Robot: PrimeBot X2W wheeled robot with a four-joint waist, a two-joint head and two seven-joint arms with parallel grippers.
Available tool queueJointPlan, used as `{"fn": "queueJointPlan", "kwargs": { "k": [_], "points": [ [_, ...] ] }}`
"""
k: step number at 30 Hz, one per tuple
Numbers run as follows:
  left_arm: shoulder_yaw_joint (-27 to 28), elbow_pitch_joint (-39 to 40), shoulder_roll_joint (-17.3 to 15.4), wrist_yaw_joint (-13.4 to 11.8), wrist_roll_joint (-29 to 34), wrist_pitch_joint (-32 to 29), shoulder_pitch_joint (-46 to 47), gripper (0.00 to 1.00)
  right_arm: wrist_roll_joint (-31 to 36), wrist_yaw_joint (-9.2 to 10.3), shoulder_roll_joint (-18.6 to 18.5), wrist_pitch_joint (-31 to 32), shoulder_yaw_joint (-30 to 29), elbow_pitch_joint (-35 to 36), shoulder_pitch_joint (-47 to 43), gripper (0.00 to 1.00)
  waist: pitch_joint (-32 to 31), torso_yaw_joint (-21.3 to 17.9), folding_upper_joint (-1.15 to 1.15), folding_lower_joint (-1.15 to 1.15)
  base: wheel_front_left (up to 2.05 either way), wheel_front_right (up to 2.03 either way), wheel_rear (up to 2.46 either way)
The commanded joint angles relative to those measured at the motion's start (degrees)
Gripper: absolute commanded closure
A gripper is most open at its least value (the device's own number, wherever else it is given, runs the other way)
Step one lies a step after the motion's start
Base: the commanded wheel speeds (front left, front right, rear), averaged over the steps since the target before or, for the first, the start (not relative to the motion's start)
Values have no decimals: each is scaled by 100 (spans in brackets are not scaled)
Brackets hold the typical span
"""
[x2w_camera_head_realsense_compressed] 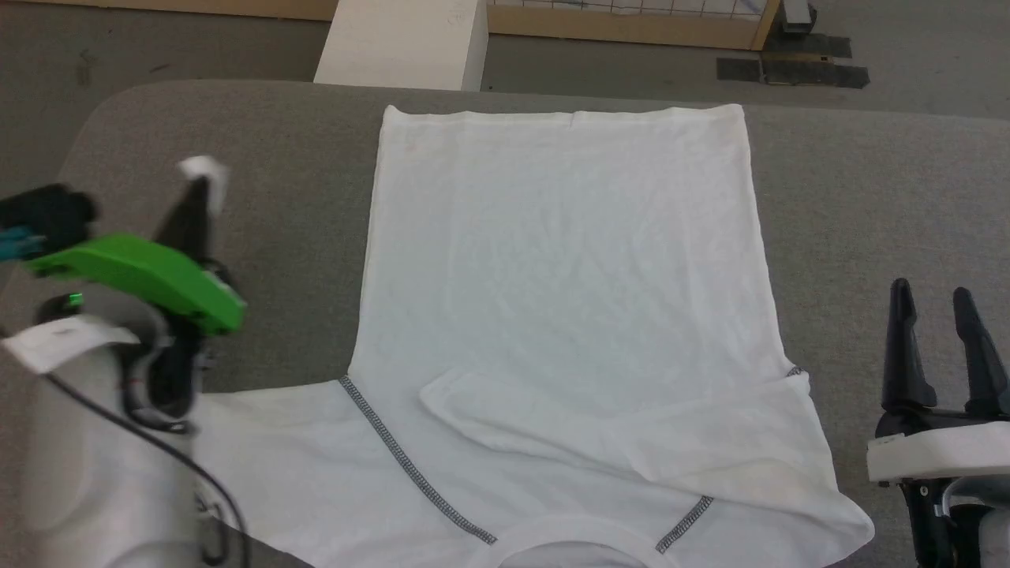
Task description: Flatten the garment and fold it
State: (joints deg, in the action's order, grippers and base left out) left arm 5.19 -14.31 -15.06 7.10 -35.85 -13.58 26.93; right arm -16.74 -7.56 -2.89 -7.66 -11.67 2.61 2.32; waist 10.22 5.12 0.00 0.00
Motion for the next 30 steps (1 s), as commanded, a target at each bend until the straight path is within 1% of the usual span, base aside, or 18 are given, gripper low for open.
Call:
{"fn": "queueJointPlan", "kwargs": {
  "k": [1,3,5,8,12,15,17,20,24,30],
  "points": [
    [-247,153,264,19,102,-83,20,100,-37,8,2,-37,27,-18,-38,0,-24,-48,0,0,0,0,0],
    [-753,380,642,-38,277,-252,-20,100,-48,8,2,-38,69,-28,-19,0,-22,-125,0,0,0,0,0],
    [-1260,483,942,-104,417,-421,-40,100,-42,8,2,-43,98,-20,5,0,6,-224,0,0,0,0,0],
    [-1925,373,1133,-108,462,-562,12,100,-74,8,2,-59,185,-34,77,0,87,-441,0,0,0,0,0],
    [-2802,47,1205,-77,438,-638,164,100,-163,8,2,-144,250,-135,114,0,177,-737,0,0,0,0,0],
    [-3483,-88,1214,-58,175,-587,289,100,-209,8,2,-213,262,-238,93,0,238,-932,0,0,0,0,0],
    [-3979,-134,1215,-64,-140,-526,360,100,-248,8,2,-270,272,-303,92,0,287,-1064,0,0,0,0,0],
    [-4560,-186,1216,-89,-415,-459,470,100,-269,8,2,-329,279,-362,99,0,338,-1185,0,0,0,0,0],
    [-5259,-347,1217,-111,-579,-446,575,100,-275,8,2,-378,294,-405,121,0,390,-1277,0,0,0,0,0],
    [-6013,-676,1217,-143,-912,-515,547,100,-258,8,2,-422,261,-453,164,0,425,-1259,0,0,0,0,0]
  ]
}}
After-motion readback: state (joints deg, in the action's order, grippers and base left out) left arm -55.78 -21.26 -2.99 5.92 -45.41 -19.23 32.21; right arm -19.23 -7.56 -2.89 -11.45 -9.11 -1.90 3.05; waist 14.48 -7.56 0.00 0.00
